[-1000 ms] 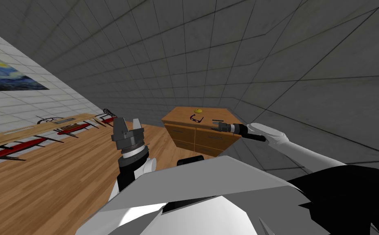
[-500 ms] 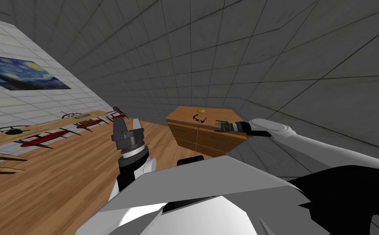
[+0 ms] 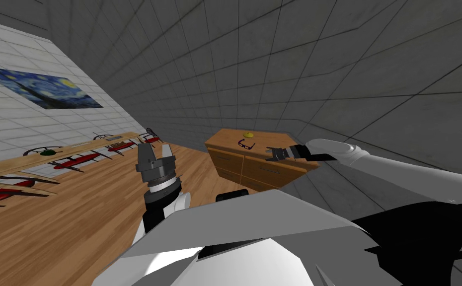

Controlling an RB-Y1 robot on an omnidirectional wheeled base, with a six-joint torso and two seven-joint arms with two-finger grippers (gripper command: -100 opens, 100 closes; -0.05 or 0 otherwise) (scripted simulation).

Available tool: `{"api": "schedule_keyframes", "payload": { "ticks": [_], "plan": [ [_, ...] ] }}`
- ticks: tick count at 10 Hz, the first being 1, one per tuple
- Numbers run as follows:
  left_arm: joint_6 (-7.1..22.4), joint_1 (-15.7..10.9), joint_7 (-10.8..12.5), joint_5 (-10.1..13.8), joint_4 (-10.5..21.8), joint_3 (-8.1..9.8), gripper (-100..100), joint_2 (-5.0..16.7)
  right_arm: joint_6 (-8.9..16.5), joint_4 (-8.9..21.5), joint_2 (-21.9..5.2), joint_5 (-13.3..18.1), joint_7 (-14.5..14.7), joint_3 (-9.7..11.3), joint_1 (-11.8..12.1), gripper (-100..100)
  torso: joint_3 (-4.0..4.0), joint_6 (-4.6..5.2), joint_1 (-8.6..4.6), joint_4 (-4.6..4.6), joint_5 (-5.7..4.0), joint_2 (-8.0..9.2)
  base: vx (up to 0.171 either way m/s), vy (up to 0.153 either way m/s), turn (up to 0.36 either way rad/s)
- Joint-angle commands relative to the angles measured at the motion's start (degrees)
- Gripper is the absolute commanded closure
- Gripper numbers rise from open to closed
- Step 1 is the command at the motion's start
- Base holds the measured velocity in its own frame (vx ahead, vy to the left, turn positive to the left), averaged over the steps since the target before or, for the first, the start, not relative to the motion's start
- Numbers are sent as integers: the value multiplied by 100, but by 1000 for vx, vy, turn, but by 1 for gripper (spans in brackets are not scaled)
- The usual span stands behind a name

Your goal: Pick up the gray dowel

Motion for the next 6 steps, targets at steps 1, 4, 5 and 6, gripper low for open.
{"api": "schedule_keyframes", "payload": {
  "ticks": [1,4,5,6],
  "plan": [
    [0,0,0,0,0,0,0,0,-133,219,-286,219,-134,98,-110,-100,0,0,0,0,0,0,-9,22,175],
    [0,0,0,0,0,0,0,0,-225,382,-811,405,-241,180,-174,-100,0,-2,2,0,0,-1,-5,16,111],
    [0,0,0,0,0,0,0,0,-309,540,-1008,582,-341,273,-231,-100,0,1,1,0,0,-1,-4,16,135],
    [0,0,0,0,0,0,0,0,-309,540,-1140,582,-341,273,-231,-100,0,0,1,0,0,0,-3,11,86]
  ]
}}
